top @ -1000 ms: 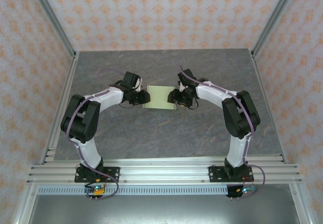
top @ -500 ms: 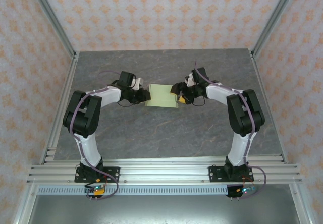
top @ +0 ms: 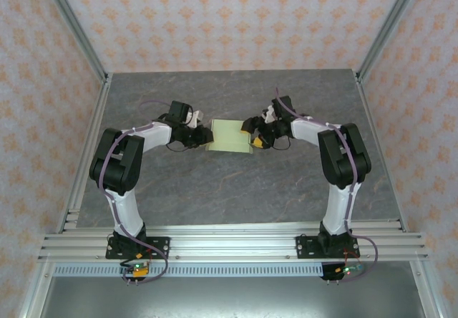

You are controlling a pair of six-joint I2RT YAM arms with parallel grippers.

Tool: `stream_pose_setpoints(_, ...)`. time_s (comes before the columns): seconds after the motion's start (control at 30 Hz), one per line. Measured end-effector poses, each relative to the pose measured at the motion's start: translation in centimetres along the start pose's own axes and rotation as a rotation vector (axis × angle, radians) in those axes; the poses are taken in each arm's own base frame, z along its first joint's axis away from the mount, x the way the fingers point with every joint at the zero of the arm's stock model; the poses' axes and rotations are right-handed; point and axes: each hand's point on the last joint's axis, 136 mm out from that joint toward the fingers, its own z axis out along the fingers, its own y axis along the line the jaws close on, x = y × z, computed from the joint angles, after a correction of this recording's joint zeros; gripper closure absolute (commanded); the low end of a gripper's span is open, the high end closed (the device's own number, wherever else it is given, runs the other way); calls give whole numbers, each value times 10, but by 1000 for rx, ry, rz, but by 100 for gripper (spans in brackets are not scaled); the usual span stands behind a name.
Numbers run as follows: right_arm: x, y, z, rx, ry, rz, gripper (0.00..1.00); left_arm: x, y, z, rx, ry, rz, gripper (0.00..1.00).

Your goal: Fold the paper box

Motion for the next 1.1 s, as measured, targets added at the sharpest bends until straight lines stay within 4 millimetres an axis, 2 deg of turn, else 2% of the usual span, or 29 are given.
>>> stream_pose_setpoints(0.33,-3,-3,5,-35,23,30,25,-3,7,-4,46,-31,-31,77)
stream_pose_setpoints(0.6,-16,16,5,-127,-5,43,26,-6,9,-5,52,-38,-41,79)
stream_pose_setpoints(1.1,-20,2,16,-121,1,82,26,-8,12,-7,68,-45,-46,83)
